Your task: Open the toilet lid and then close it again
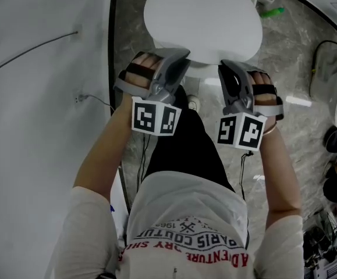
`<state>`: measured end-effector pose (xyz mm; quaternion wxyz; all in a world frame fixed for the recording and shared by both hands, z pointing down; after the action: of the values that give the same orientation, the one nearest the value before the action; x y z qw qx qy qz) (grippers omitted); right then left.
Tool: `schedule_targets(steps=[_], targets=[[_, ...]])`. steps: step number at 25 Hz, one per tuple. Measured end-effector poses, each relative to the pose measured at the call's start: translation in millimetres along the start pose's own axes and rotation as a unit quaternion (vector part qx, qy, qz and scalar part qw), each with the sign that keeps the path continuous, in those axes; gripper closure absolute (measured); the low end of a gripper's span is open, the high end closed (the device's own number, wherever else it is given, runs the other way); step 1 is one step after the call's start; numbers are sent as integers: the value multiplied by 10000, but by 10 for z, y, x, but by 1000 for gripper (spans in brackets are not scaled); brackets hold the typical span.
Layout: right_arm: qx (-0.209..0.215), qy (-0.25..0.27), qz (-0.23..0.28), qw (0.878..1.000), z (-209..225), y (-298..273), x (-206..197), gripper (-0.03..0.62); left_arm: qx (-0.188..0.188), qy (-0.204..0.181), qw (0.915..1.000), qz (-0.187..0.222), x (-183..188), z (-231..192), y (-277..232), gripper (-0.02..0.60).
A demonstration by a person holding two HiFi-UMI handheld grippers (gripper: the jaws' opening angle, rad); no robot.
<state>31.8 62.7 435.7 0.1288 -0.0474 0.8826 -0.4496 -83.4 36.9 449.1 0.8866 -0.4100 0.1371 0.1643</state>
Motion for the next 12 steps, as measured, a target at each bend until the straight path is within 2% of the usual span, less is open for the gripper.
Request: schedule_targets(steps=[5, 10, 12], targets=[[-394, 191, -26, 9990, -390, -119, -75, 572, 101, -129, 9997, -167, -69, 352, -62, 519], [-545, 352, -84, 9979, -783, -274, -97, 572, -80, 36, 9999, -126, -235, 694, -135, 506], [-575, 445, -92, 9973, -866, -337, -122, 572, -15, -28, 9998, -177, -257, 787, -180, 503]])
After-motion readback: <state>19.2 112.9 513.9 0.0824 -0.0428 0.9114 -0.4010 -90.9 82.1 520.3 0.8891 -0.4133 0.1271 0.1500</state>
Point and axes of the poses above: the fingertips, and each gripper's own axes: y backward along the fingers, z to its right, x out of its top, the point moved 7 cm from there along y, backward along the fingers, and after that the axes turned 13 degrees about -z, right-handed, at the moved point
